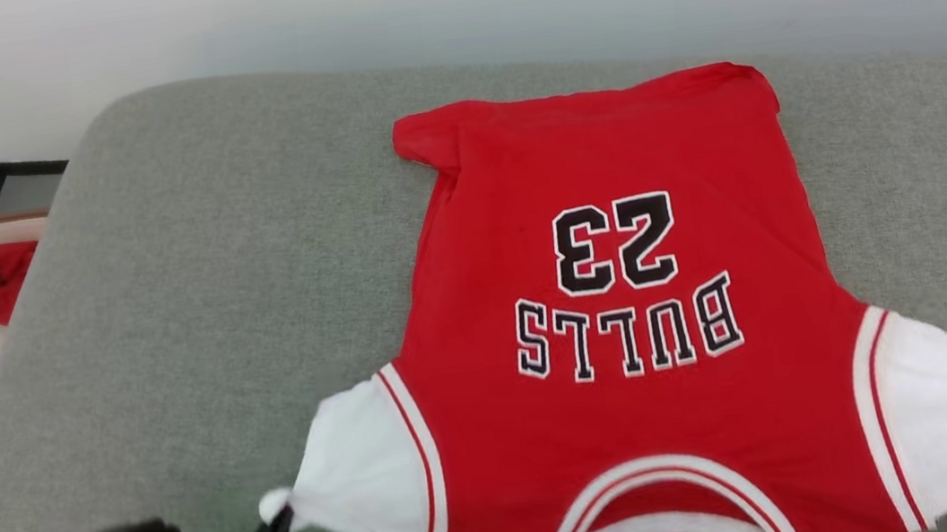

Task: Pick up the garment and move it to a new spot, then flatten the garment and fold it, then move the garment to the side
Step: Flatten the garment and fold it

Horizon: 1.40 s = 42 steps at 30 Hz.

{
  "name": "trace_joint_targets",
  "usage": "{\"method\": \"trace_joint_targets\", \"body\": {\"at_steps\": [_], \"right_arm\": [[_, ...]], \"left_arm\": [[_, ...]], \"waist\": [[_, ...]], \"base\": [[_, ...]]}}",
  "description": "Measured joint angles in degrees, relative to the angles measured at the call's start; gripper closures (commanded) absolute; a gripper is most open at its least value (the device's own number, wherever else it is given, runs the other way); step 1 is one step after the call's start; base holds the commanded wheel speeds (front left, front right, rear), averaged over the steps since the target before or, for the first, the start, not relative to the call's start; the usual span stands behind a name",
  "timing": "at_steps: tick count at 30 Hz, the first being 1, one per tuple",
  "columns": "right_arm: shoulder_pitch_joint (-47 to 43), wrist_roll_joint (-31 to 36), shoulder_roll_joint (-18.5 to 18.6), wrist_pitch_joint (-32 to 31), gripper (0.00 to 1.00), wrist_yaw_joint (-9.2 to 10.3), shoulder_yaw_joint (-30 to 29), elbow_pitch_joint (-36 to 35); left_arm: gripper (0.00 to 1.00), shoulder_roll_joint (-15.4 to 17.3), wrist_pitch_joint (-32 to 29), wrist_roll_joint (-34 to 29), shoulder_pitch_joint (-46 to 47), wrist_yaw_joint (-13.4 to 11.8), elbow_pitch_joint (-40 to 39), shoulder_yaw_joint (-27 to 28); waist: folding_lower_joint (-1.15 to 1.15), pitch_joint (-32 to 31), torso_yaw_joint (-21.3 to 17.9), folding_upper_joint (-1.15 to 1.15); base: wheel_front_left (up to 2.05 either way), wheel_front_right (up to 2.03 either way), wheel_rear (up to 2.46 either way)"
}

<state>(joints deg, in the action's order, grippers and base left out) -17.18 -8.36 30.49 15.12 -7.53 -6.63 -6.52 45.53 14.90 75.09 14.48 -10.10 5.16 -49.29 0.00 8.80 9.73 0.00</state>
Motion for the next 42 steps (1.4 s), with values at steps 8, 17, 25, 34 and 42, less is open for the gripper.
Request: {"method": "trace_joint_targets", "body": {"at_steps": [8,17,25,34,42], "right_arm": [[-4.8,0.37,-4.81,0.0,1.0,0.0,-1.29,-0.19],[-5.69,-1.86,-5.1,-0.07,0.0,0.0,2.1,3.02],[-3.75,-7.09,-4.64,-1.18,0.0,0.01,2.07,-1.9],[15.51,-13.66,-4.56,-12.36,0.0,0.01,1.71,-3.15],[37.54,-16.85,-1.24,-24.12,0.0,0.01,5.19,7.77]], "left_arm": [[1.0,-2.31,0.19,-0.05,-5.34,-0.86,1.42,2.74],[1.0,-4.69,0.22,-2.4,-7.41,-0.53,2.66,5.61],[1.0,-7.06,0.22,-4.24,-7.4,0.11,3.3,6.89],[1.0,-9.65,0.16,-6.3,-5.68,0.8,3.47,6.5],[1.0,-13.01,-1.31,-8.34,-1.37,2.63,5.06,4.05]], "waist": [[0.0,0.07,-0.08,0.0],[0.0,0.3,-0.28,0.0],[0.0,1.17,-0.76,0.0],[0.0,2.84,-0.09,0.0],[0.0,4.39,3.67,0.0]], "base": [[0.0,0.0,0.0],[0.0,0.0,0.0],[0.0,0.0,0.0],[0.0,0.0,0.0],[0.0,0.0,0.0]]}}
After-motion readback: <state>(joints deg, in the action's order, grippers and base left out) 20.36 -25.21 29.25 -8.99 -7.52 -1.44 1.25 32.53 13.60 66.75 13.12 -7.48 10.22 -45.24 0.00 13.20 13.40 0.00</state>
